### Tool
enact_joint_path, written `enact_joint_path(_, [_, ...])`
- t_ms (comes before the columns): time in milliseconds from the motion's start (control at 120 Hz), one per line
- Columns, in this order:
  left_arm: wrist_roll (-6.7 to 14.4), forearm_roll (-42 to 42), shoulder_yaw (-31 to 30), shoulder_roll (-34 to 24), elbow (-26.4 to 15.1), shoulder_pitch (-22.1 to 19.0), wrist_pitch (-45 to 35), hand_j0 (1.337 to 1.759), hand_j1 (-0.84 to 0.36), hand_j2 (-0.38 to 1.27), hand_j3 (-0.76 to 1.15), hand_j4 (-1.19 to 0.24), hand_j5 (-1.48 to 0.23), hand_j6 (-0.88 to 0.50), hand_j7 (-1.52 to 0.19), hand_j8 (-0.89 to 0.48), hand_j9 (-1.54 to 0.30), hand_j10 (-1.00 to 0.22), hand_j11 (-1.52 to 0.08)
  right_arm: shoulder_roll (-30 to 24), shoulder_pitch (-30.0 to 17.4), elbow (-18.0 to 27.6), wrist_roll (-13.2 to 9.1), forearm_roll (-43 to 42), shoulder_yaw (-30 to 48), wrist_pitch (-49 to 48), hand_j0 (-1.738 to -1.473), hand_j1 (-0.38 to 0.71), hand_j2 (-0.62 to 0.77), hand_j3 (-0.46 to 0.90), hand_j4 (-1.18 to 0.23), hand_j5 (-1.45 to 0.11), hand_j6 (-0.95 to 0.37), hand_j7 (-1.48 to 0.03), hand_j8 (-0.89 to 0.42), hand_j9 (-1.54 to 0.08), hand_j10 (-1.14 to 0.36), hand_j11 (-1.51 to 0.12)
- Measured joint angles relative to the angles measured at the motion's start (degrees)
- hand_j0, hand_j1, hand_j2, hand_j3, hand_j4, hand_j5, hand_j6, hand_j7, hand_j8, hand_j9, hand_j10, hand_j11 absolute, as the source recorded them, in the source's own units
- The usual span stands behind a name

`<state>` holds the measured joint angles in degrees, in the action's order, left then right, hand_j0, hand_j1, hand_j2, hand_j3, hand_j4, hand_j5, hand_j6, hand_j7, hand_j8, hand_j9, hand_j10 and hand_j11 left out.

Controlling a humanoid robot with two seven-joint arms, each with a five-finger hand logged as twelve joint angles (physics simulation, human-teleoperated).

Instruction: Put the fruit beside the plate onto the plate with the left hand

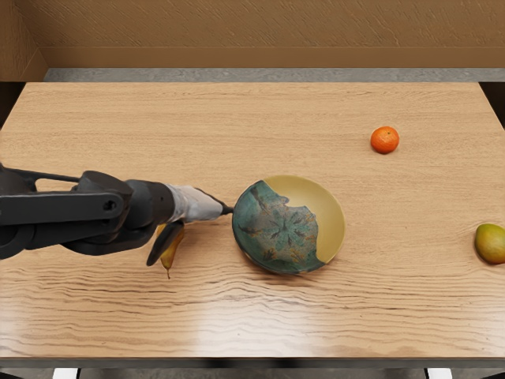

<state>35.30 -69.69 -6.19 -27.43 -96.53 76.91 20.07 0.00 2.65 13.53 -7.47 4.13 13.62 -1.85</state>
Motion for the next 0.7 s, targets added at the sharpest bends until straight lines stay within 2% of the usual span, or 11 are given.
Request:
enact_joint_path(242, [-0.3,-2.5,-0.9,-0.8,0.1,-0.6,-0.1,1.658,0.35,0.00,0.00,-0.02,0.07,0.00,0.00,0.00,0.00,0.00,0.00,0.0,0.7,-0.1,0.0,0.0,-0.1,0.0,-1.658,-0.32,-0.01,0.00,-0.03,-0.03,-0.03,-0.03,-0.03,-0.03,-0.03,-0.03])
enact_joint_path(700, [-0.3,-6.4,-2.1,-1.0,0.2,-2.0,-0.8,1.658,0.34,0.00,0.00,-0.01,-0.01,-0.01,-0.02,-0.01,-0.01,-0.01,-0.01,0.0,0.9,0.0,0.0,0.0,-0.1,0.0,-1.658,-0.32,-0.01,0.00,-0.03,-0.03,-0.03,-0.03,-0.03,-0.03,-0.03,-0.03])
